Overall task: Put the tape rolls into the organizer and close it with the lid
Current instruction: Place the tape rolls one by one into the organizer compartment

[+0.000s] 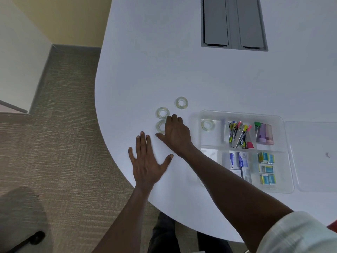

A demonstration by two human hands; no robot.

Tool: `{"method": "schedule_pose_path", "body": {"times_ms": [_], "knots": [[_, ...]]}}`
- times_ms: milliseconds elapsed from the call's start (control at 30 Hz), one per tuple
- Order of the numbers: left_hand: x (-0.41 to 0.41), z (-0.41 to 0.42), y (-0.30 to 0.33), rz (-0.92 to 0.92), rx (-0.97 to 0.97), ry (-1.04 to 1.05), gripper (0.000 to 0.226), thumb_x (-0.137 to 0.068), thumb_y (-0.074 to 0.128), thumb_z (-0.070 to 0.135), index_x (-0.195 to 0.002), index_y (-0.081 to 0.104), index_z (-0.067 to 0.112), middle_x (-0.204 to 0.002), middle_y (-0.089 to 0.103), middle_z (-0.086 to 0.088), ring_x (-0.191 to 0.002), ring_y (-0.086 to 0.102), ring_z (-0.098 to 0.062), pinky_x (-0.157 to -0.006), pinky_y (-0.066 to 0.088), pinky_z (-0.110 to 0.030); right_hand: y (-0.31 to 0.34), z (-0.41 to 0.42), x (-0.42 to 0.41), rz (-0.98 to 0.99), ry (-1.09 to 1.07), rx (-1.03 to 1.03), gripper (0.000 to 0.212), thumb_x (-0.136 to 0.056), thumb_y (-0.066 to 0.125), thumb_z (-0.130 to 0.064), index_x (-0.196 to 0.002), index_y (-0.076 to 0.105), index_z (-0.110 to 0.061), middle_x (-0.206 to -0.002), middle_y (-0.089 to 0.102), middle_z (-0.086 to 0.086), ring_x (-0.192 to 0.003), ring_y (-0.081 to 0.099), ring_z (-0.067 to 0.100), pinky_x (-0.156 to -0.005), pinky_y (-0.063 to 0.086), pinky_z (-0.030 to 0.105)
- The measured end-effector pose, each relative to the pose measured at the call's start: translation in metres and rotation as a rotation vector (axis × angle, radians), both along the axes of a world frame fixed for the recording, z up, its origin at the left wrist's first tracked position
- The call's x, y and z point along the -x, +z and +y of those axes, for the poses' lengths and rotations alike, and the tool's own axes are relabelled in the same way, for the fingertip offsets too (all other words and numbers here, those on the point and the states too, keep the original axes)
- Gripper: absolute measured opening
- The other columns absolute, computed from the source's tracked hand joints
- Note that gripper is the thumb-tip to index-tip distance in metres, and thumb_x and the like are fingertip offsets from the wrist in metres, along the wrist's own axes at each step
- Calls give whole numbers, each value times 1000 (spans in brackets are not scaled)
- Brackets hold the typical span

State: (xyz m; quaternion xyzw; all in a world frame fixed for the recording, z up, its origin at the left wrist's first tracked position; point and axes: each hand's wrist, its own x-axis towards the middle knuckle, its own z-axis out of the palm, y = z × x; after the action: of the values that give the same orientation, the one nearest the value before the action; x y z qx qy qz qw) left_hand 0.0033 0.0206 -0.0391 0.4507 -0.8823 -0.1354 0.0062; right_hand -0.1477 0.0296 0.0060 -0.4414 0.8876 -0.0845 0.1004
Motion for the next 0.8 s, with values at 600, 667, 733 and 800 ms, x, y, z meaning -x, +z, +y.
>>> {"method": "schedule_pose_path", "body": {"times_ms": [600,667,733,800], "knots": [[0,1,2,1,3,0,108,-81,36,87,-157,23,11,-169,11,-6,-157,13,-20,-123,15,-53,48,33,13,-219,-217,398,35,-69,68,-28,-94,53,-8,-91,53,6,-84,51,21,-71,45,31],[0,1,3,7,6,3,109,-81,37,87,-157,24,11,-169,11,-6,-157,14,-21,-123,15,-53,55,48,20,-207,-265,436,39,-68,70,-26,-99,56,-7,-94,54,6,-87,52,21,-73,41,27],[-1,1,3,8,7,2,109,-80,38,86,-156,24,10,-169,11,-7,-157,14,-21,-123,16,-53,60,62,28,-220,-331,449,40,-67,71,-25,-100,57,-8,-96,55,5,-88,52,20,-74,42,27],[-1,1,3,7,5,1,108,-80,40,86,-156,24,10,-169,11,-6,-157,14,-20,-123,16,-54,65,76,36,-253,-404,437,42,-67,72,-26,-102,57,-10,-99,56,5,-90,53,20,-75,44,28]]}}
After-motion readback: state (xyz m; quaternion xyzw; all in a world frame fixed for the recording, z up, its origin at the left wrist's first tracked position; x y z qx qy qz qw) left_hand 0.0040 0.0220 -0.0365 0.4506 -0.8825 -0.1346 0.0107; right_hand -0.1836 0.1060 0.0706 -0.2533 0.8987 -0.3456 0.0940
